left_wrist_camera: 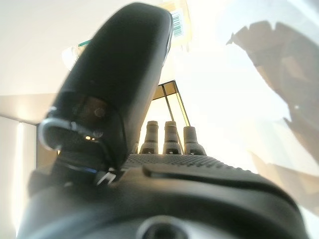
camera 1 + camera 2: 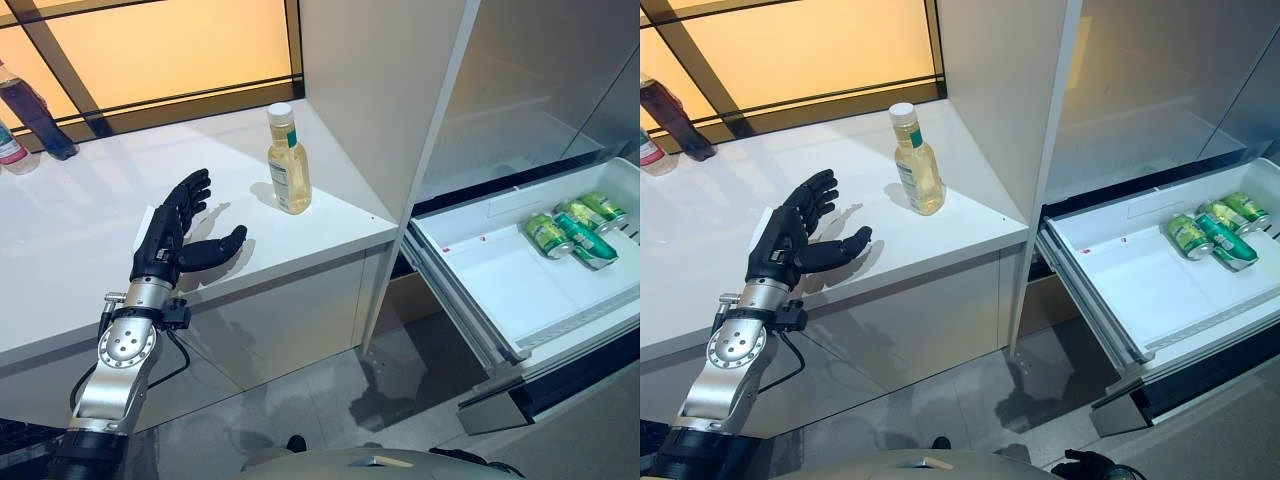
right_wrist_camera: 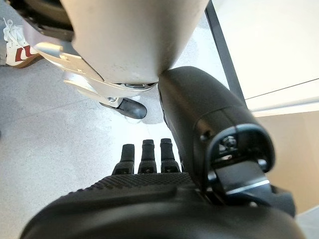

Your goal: Put drinks into fridge and close the fridge

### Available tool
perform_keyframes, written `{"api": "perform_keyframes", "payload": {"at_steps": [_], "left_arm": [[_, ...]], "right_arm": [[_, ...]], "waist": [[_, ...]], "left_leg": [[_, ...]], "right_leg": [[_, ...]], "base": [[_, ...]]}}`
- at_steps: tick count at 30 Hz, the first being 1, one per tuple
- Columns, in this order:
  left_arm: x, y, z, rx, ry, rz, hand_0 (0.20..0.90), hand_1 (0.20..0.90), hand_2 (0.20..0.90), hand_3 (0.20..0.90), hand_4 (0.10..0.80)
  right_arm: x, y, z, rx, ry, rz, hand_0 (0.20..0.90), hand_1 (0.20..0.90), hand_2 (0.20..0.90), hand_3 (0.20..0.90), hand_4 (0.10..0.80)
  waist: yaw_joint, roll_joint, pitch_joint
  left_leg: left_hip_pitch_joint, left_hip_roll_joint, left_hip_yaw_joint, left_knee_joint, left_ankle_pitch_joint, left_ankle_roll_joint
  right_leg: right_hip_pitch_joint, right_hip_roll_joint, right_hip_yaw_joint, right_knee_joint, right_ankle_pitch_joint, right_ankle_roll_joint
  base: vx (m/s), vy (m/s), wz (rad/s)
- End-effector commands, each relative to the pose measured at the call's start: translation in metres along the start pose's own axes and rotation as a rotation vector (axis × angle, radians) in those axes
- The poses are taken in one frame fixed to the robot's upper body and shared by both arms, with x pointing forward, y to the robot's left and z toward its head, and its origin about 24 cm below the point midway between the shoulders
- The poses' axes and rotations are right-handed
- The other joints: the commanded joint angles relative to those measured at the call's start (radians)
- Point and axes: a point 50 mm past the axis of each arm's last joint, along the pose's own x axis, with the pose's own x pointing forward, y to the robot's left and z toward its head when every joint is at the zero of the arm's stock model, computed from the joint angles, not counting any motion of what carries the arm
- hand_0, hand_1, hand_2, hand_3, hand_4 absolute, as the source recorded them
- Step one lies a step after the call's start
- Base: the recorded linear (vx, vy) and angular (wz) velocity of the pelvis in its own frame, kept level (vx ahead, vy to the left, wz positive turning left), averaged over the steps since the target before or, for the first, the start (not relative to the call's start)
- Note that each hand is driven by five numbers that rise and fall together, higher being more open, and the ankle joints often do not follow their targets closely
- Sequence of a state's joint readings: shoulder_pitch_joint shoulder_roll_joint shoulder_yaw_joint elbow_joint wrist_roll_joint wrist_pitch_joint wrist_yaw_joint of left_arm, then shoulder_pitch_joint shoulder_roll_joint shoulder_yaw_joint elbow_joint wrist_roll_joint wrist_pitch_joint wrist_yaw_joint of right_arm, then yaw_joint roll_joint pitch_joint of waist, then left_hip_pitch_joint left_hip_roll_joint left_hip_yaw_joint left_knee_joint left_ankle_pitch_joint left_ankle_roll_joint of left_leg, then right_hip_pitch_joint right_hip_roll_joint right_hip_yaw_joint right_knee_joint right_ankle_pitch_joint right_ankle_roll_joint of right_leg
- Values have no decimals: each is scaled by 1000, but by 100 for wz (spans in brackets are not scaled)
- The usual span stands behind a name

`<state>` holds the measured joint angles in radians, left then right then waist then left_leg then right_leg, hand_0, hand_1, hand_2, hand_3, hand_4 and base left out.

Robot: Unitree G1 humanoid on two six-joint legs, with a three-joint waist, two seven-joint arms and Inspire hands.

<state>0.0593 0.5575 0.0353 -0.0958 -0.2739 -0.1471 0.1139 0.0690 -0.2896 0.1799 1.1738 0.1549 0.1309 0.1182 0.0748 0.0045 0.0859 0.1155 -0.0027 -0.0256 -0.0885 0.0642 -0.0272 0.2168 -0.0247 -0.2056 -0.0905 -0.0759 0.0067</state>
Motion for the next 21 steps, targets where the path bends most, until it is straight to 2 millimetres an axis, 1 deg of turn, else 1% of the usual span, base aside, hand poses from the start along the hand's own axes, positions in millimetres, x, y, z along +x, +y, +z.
{"api": "perform_keyframes", "payload": {"at_steps": [1, 10, 21], "left_arm": [[31, 1, 60, 15, -299, 60, 900, 900, 900, 900, 800], [42, -5, 74, -14, -327, 51, 900, 900, 900, 900, 800], [53, -15, 73, -76, -253, 14, 900, 900, 900, 900, 800]], "right_arm": [[2, 16, 10, -56, -21, 49, 900, 900, 900, 900, 800], [3, 18, 10, -77, -19, 52, 900, 900, 900, 900, 800], [3, 21, 12, -100, -17, 61, 900, 900, 900, 900, 800]], "waist": [[-16, -7, -18], [-28, -7, -23], [-42, -6, -28]], "left_leg": [[8, -18, -49, 1, -85, 17], [16, -18, -45, 1, -89, 18], [25, -20, -41, 2, -94, 22]], "right_leg": [[-66, -16, 52, 23, 58, 57], [-65, -14, 60, 27, 56, 58], [-63, -14, 70, 32, 52, 60]], "base": [[0, 0, 0], [0, 0, 0], [14, 2, -5]]}}
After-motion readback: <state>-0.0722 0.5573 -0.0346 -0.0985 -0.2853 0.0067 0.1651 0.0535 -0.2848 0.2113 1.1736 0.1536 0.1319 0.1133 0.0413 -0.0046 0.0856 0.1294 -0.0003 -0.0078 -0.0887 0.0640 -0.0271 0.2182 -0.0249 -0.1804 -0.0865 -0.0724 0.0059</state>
